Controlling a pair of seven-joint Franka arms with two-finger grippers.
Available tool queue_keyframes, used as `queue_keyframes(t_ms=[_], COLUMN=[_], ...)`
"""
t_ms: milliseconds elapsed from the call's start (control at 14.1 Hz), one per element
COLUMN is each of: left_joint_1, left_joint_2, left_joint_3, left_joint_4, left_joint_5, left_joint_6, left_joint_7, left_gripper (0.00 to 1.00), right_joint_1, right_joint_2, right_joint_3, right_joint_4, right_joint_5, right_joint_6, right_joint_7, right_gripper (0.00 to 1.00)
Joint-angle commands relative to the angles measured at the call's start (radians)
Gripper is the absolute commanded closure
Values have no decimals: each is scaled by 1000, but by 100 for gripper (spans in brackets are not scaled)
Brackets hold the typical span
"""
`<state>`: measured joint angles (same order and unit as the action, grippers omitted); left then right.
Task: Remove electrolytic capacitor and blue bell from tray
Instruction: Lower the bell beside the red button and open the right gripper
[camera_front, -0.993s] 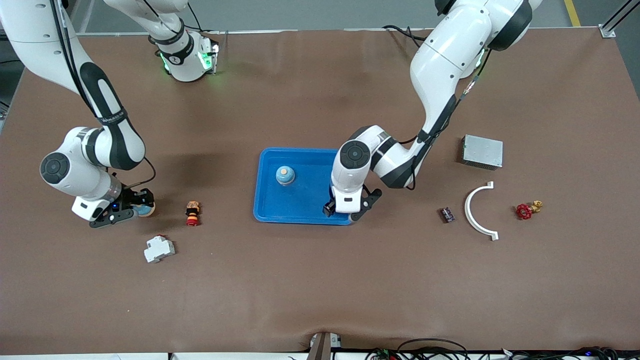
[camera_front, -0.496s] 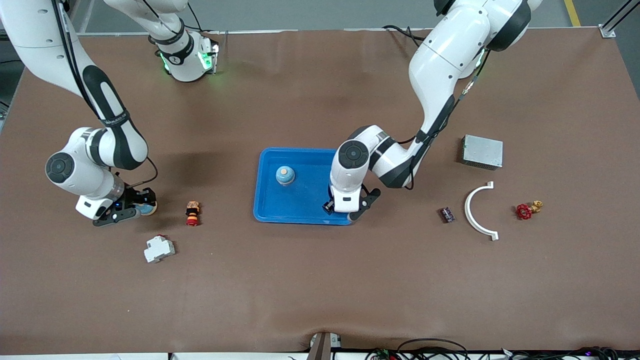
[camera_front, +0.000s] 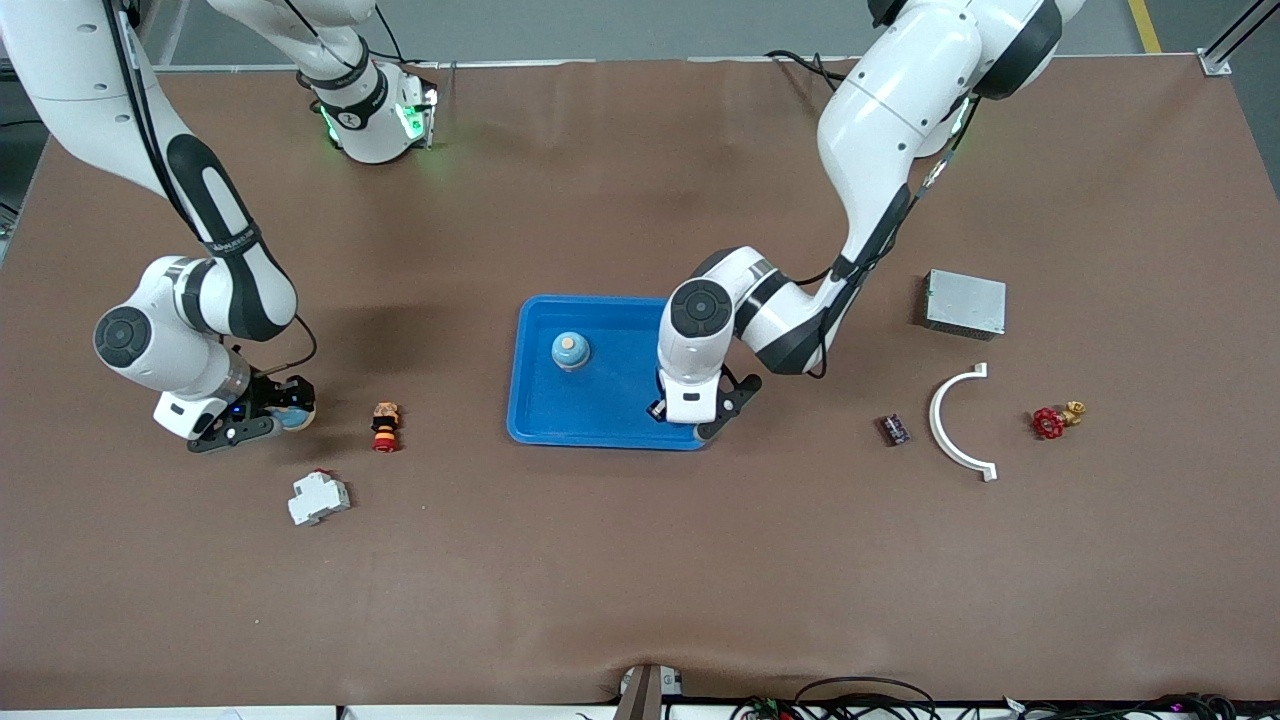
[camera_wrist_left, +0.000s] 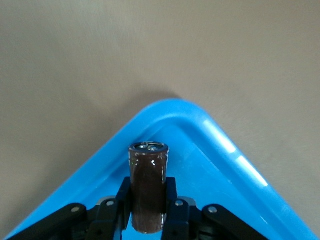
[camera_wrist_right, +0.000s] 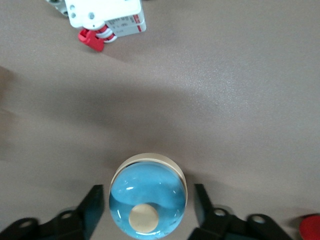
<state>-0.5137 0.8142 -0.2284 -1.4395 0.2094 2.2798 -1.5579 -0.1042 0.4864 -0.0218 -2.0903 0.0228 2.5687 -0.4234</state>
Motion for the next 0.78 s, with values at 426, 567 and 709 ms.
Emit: queue_keyframes(t_ms=[426, 567, 709], left_joint_1=[182, 245, 320], left_joint_2=[-246, -263, -273], left_joint_3=[7, 7, 7], left_joint_4=[-22, -27, -30], left_joint_5=[-8, -7, -8], left_joint_6=[-210, -282, -359], left_joint_7=[257, 335, 422], left_gripper=[100, 100, 100], right_joint_1=[213, 291, 351], right_joint_2=[-166, -178, -178], right_joint_3=[29, 29, 28], right_joint_4=[243, 242, 234], right_joint_5=[12, 63, 115], right_joint_6=[-505, -504, -487], right_joint_7=[521, 658, 751], right_gripper=[0, 0, 0])
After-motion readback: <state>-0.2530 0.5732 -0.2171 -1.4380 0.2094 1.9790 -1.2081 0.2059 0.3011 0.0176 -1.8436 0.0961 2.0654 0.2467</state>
